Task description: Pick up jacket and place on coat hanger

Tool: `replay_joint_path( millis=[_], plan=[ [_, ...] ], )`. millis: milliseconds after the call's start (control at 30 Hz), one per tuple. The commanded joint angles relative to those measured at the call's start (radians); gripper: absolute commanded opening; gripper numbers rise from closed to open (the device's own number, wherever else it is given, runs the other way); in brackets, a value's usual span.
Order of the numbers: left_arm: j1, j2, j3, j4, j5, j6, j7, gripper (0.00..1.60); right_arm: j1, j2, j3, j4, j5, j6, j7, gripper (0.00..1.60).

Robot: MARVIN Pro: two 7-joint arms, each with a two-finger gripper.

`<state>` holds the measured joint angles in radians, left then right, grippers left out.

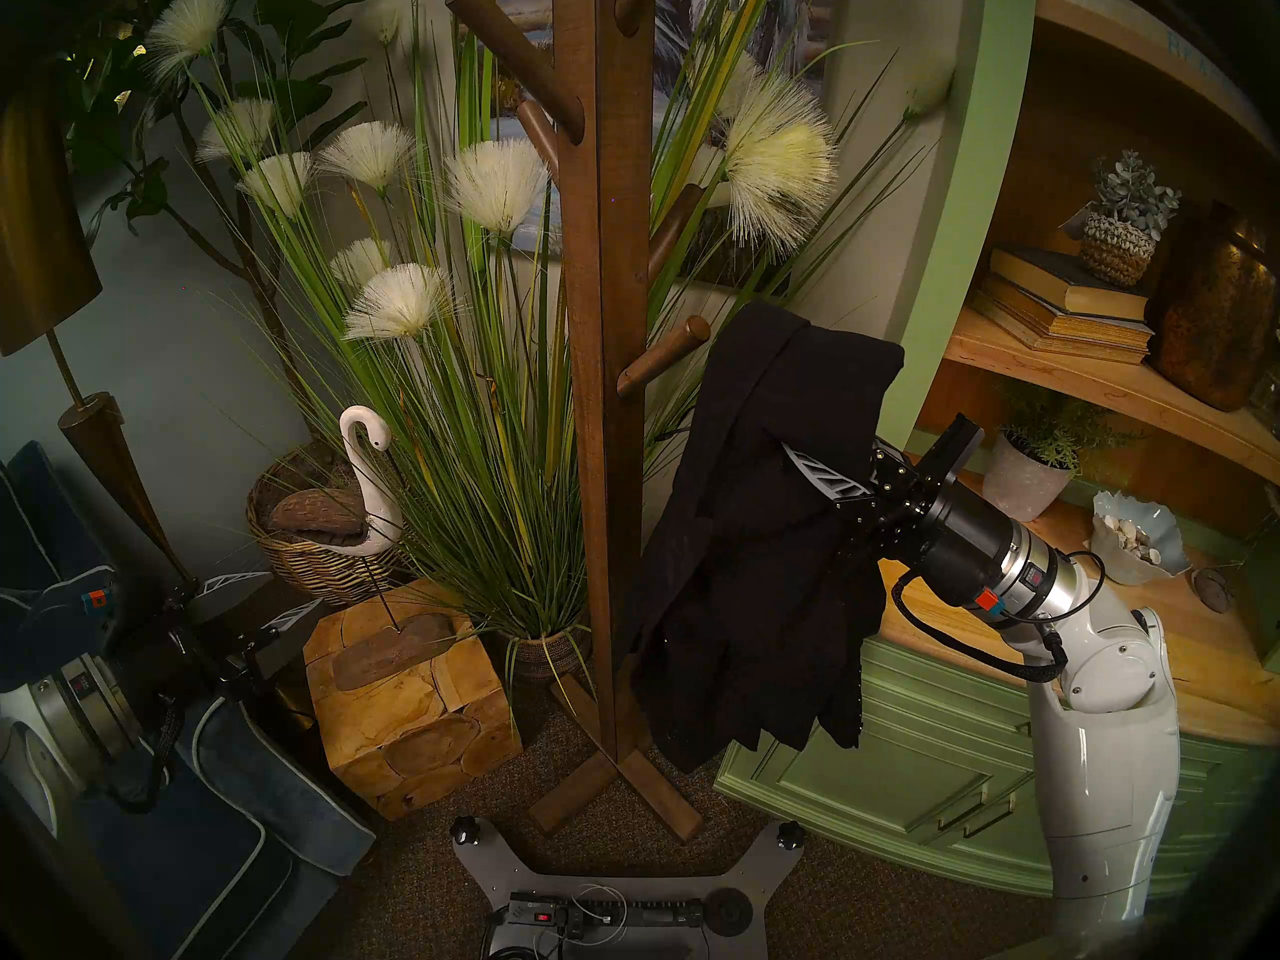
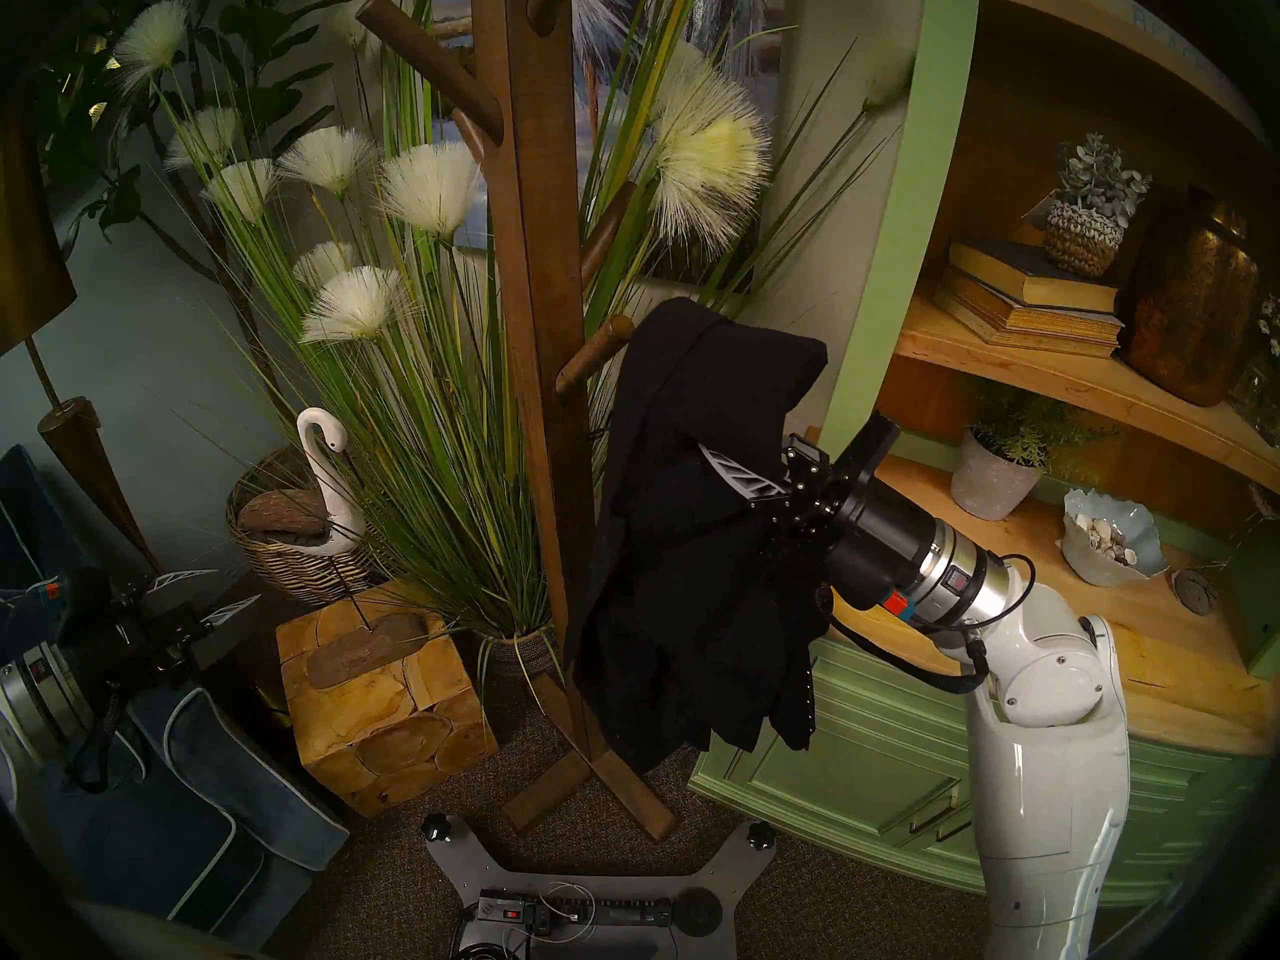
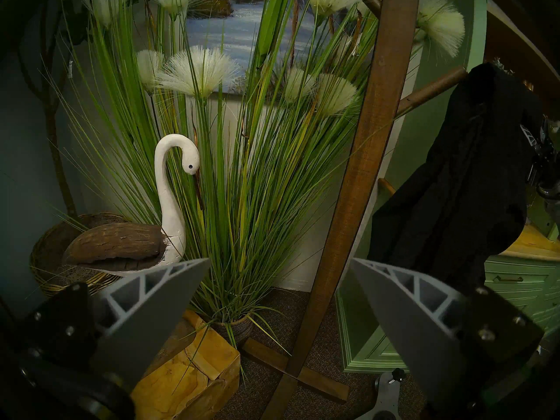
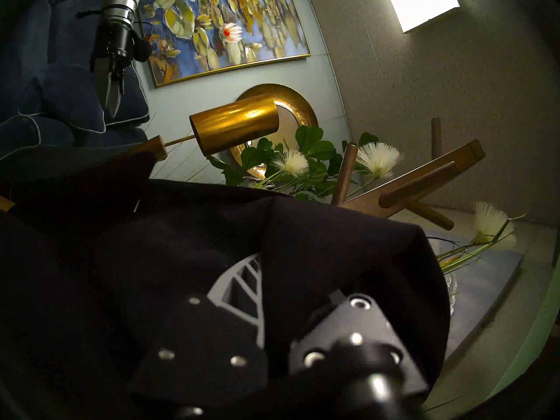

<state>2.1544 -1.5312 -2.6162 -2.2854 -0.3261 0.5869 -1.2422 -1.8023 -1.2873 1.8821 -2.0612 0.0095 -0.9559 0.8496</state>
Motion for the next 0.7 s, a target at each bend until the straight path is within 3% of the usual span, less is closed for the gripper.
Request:
replay_joint_path(
  millis=[0,100,300,667],
  plan=[
    [-0.005,0.0,0.0,-0.018,-0.012,-0.001,-0.008,1.6,0.128,0.005,-0.04,-0.01,-0.018,-0.004,-0.066,0.0],
    [-0.005,0.0,0.001,-0.017,-0.011,-0.001,-0.008,1.6,0.117,0.005,-0.051,-0.026,-0.022,0.005,-0.077,0.0],
    [-0.005,0.0,0.001,-0.017,-0.011,-0.001,-0.008,1.6,0.179,-0.016,-0.113,-0.002,-0.081,0.023,-0.083,0.0],
    [-0.005,0.0,0.0,-0.018,-0.012,-0.001,-0.009,1.6,0.25,-0.046,-0.143,0.055,-0.205,0.073,-0.108,0.0]
  ],
)
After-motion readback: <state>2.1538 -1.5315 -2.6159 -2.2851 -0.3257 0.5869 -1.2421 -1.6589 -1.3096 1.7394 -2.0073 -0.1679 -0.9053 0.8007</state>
